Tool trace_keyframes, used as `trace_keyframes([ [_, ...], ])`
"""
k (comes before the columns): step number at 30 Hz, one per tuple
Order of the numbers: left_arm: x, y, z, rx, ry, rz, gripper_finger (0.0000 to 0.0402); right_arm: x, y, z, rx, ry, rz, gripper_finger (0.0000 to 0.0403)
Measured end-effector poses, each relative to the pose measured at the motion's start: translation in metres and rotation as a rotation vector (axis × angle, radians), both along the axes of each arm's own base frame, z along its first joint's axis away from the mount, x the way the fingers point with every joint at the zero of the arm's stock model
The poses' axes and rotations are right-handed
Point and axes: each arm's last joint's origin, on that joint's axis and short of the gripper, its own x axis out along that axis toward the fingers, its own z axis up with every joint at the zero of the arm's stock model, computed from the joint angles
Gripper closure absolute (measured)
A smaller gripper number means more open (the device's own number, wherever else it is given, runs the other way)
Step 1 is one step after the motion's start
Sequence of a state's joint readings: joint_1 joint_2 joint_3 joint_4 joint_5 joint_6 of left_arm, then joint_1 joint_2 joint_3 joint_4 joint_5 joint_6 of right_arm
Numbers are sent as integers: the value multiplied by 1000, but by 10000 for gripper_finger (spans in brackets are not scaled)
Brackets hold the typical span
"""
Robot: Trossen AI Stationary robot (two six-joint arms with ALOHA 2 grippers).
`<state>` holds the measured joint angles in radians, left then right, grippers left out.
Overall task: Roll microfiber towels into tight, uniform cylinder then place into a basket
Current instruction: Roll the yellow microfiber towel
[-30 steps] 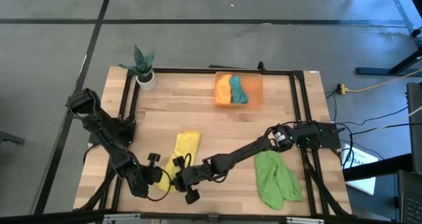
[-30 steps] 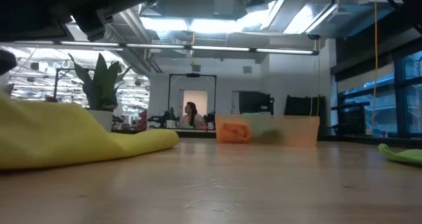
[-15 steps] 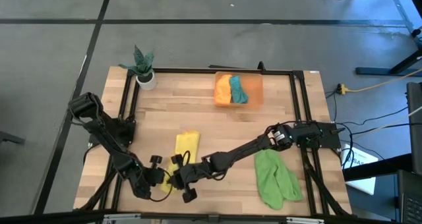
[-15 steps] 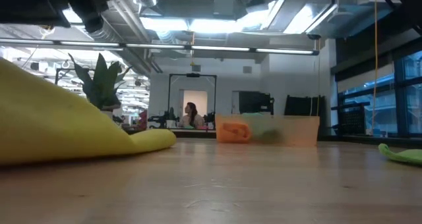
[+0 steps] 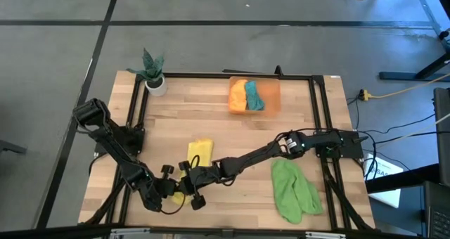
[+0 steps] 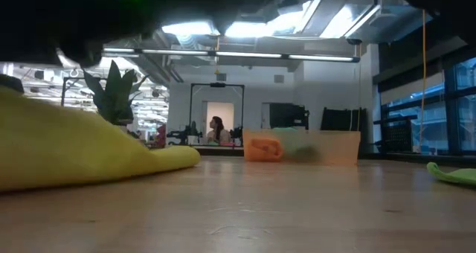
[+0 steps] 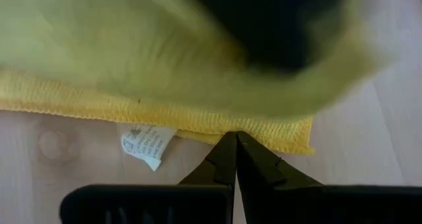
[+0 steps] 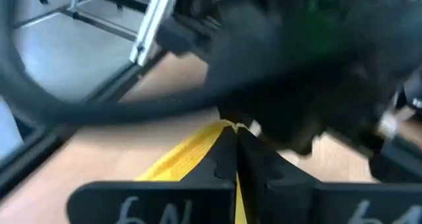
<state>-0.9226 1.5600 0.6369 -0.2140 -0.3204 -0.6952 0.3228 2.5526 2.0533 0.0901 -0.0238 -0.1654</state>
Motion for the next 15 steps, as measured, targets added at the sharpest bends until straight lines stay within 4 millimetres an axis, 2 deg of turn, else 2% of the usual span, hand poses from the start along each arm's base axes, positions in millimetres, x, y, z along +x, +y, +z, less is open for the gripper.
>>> trace_keyframes([
  [7,0,0,0,1,0,0,395,1,-4,-5,-1,18,-8,398],
  [12,0,0,0,2,0,0,395,1,-3,-6,-1,27,-6,383],
  [15,0,0,0,2,1,0,395,1,-1,-16,-3,32,-2,376],
])
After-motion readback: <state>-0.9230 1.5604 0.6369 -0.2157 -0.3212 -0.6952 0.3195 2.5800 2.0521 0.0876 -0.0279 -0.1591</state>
